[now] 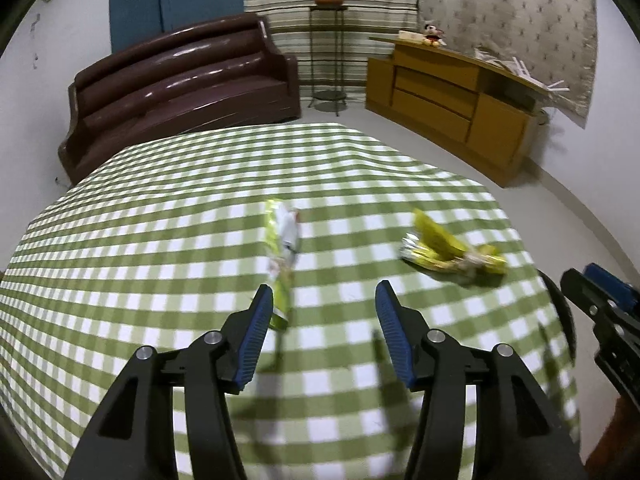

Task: Collect trash
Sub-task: 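Move both tools back over the table toward the remaining wrappers, then grasp the white-green wrapper with the left gripper while the right grasps the yellow wrapper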

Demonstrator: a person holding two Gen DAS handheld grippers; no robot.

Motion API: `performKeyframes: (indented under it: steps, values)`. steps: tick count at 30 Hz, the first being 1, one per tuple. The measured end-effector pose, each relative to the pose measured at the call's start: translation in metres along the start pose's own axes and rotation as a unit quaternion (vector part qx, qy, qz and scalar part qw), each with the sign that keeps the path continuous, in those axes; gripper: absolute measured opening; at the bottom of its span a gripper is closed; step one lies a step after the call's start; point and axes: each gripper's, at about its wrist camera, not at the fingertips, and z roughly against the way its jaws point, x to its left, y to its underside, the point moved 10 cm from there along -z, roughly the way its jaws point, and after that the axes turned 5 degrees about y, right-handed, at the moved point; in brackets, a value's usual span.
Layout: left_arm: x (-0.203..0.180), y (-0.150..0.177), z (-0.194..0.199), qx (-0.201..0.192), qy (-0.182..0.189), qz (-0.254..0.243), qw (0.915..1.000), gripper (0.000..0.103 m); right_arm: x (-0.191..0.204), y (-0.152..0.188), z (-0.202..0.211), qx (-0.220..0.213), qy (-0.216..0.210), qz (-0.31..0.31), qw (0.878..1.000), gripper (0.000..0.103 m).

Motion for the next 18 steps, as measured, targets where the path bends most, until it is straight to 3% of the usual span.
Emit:
performKeyframes:
  steps: [14, 18]
  values:
    - [0.037, -0.005, -0.035, 0.047, 0.008, 0.022, 0.9986, 0.053, 0.044, -0.012, -0.025, 0.016, -0.018, 0.042, 0.999, 0.05]
    - [0.036, -0.007, -0.037, 0.046, 0.008, 0.003, 0.9989, 0.04, 0.053, -0.012, -0.033, 0.022, -0.022, 0.052, 0.998, 0.052]
